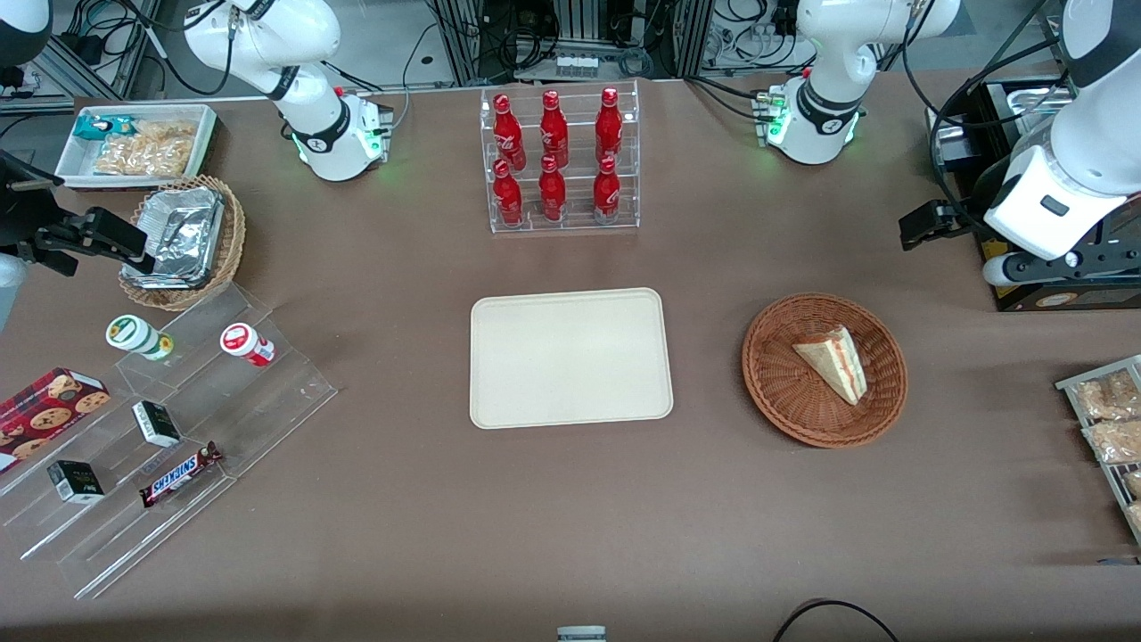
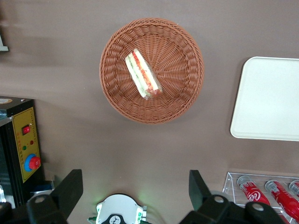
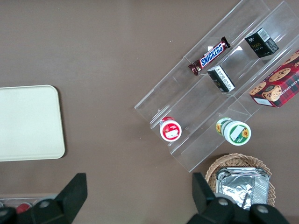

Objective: Place sandwich from basket to tray
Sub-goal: 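Move the left gripper down over the wrapped sandwich in the wicker basket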

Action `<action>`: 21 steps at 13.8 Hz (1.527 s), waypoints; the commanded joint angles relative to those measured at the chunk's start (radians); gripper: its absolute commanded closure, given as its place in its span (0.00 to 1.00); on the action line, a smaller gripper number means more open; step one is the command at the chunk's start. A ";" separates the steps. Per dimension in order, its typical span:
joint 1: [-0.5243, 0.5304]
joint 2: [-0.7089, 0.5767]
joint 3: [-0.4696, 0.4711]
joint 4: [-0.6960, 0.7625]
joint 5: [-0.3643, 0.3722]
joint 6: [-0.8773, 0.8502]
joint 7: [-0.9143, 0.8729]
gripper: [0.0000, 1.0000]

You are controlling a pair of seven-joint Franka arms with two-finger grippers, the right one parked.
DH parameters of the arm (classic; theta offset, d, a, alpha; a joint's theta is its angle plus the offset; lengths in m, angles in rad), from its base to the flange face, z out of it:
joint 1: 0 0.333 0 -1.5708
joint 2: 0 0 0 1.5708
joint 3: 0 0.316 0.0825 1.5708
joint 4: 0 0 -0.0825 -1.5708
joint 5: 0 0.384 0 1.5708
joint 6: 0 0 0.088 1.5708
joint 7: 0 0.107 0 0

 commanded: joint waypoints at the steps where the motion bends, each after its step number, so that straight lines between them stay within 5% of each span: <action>1: 0.001 -0.009 0.000 0.003 0.034 -0.017 -0.012 0.00; 8: 0.003 0.002 0.000 -0.163 0.048 0.089 -0.020 0.00; 17: 0.021 -0.010 0.005 -0.669 0.047 0.751 -0.023 0.00; 21: 0.015 0.023 0.003 -0.703 0.047 0.883 -0.315 0.00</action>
